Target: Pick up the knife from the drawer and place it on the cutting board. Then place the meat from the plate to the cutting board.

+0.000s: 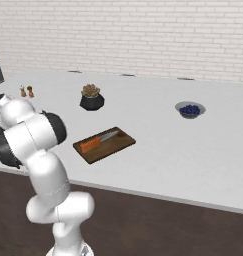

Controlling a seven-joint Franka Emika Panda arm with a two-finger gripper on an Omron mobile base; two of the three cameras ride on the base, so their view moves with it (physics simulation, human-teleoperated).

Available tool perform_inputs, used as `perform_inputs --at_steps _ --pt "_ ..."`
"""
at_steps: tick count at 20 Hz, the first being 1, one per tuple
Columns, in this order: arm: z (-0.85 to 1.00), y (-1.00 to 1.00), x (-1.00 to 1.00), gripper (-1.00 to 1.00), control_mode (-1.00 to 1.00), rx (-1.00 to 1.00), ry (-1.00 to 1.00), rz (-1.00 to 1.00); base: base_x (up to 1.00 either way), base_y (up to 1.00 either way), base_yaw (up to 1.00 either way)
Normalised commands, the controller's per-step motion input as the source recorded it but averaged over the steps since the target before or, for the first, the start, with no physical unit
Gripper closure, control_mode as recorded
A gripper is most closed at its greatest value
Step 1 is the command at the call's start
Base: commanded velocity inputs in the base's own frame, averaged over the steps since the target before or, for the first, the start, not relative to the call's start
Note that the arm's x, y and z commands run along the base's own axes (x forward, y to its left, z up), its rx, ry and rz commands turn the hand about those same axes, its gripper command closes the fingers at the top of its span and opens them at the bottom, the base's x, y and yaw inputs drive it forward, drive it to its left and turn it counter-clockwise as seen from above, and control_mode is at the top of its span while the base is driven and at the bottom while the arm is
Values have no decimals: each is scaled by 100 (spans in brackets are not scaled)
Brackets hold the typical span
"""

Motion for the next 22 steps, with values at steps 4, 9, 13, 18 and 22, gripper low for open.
perform_inputs --at_steps 4,9,13,18,22 --pt "63 -100 0 100 -100 3 1 0 0 0 0" --pt "20 -100 4 100 -100 4 3 0 0 0 0" --pt "0 -100 10 100 -100 5 1 0 0 0 0" --pt "0 -100 16 100 -100 2 1 0 0 0 0" --pt "-5 -100 30 100 -100 0 2 3 0 0 0"
